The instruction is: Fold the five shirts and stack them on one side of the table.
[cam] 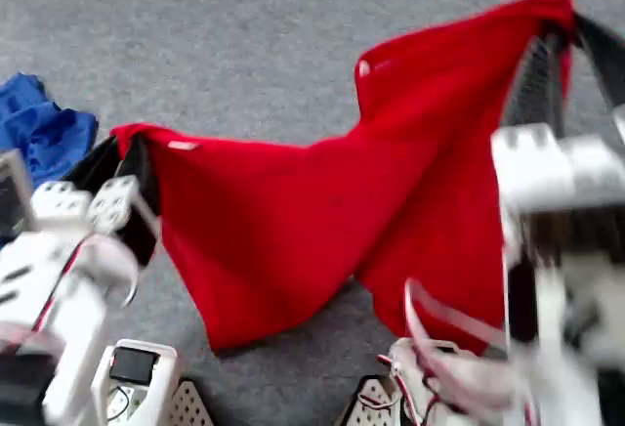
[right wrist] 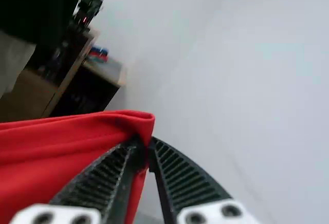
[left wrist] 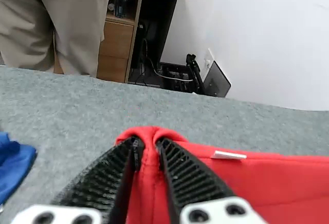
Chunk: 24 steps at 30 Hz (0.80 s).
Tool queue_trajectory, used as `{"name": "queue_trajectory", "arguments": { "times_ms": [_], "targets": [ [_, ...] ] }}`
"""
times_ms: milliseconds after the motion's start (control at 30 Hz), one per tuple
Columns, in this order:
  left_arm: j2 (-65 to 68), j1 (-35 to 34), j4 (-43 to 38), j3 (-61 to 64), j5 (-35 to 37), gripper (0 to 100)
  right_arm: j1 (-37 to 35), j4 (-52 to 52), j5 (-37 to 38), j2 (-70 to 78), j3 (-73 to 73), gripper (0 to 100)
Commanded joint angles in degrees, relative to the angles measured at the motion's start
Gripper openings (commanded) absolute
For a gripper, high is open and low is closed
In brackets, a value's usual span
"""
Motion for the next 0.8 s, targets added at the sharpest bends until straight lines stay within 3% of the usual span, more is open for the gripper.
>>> {"name": "queue_trajectory", "arguments": {
  "times_ms": [0, 167, 333, 767],
  "targets": [
    [0.8, -2.1, -16.8, 12.7, 0.0, 2, 0.8, -3.5, -0.2, 5.2, 4.9, 0.4],
    [3.5, -6.9, -38.9, 25.8, 0.1, 2, 0.9, -11.4, -3.9, 13.5, 13.1, 0.4],
    [18.6, -10.9, -48.6, 22.9, 0.4, 2, 0.9, -18.8, -7.2, 20.8, 19.3, 0.4],
    [64.0, -12.5, -49.8, -12.2, 0.3, 2, 0.6, -28.4, -9.6, 35.8, 20.7, 0.4]
  ]
}}
